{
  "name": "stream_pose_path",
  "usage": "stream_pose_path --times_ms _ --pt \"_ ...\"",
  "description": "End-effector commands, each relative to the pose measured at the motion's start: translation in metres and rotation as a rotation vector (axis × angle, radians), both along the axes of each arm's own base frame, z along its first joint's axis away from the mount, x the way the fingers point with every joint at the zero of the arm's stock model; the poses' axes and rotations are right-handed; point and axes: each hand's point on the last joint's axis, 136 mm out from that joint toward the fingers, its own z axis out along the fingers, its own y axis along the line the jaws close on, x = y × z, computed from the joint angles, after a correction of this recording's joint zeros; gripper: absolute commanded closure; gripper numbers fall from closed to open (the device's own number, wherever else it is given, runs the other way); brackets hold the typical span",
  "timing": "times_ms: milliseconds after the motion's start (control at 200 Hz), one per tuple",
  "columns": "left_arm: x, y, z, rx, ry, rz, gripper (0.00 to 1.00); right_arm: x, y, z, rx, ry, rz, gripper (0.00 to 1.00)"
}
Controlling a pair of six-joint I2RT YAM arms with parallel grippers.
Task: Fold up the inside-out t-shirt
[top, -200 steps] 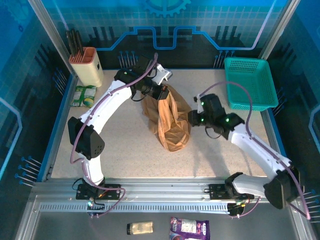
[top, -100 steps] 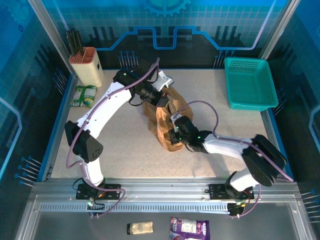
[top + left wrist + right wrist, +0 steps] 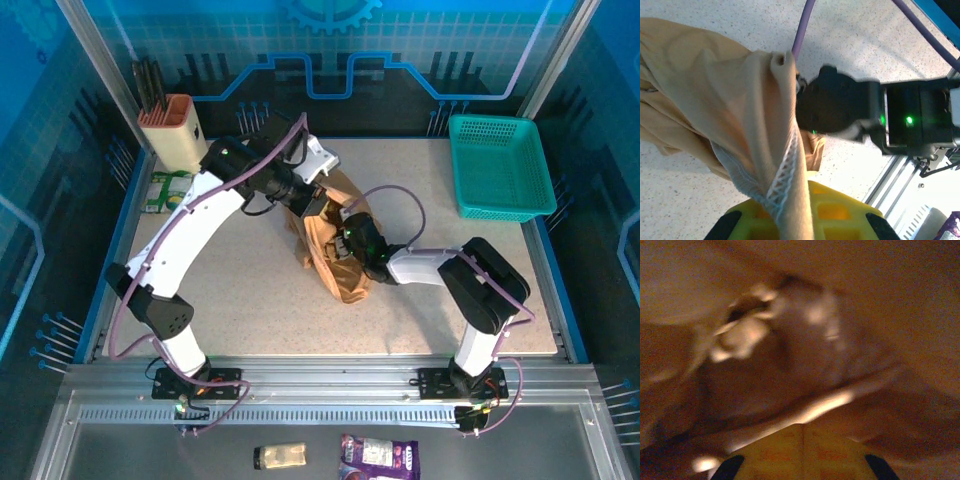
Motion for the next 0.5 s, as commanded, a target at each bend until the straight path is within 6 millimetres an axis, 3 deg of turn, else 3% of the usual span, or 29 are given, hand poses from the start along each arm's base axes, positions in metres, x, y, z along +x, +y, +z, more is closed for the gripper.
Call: stream_pose_path --times_ms 0,45,115,280,365,495 --pt "-0.017 0.01 0.031 -0.005 -0.056 0.002 1.0 0.015 -0.045 0.009 0.009 -0.006 -0.185 1.0" --pt "-0.019 0.009 0.033 -0.008 -0.055 -0.002 1.0 0.013 -0.059 0.008 0.018 0.012 -0.229 0.99" --pt "-0.02 0.006 0.036 -0.015 -0.058 -0.01 1.0 0.008 -0.056 0.012 0.037 0.021 -0.2 0.96" --pt "-0.021 -0.005 0.045 -0.036 -0.069 -0.034 1.0 -0.02 0.011 0.028 0.231 0.048 0.108 0.84" --pt "-0.024 -0.014 0.052 -0.051 -0.077 -0.057 1.0 -0.028 0.035 0.028 0.252 0.076 0.172 0.78" --pt "-0.032 -0.026 0.06 -0.063 -0.09 -0.108 1.0 -0.023 0.056 0.024 0.255 0.083 0.192 0.67"
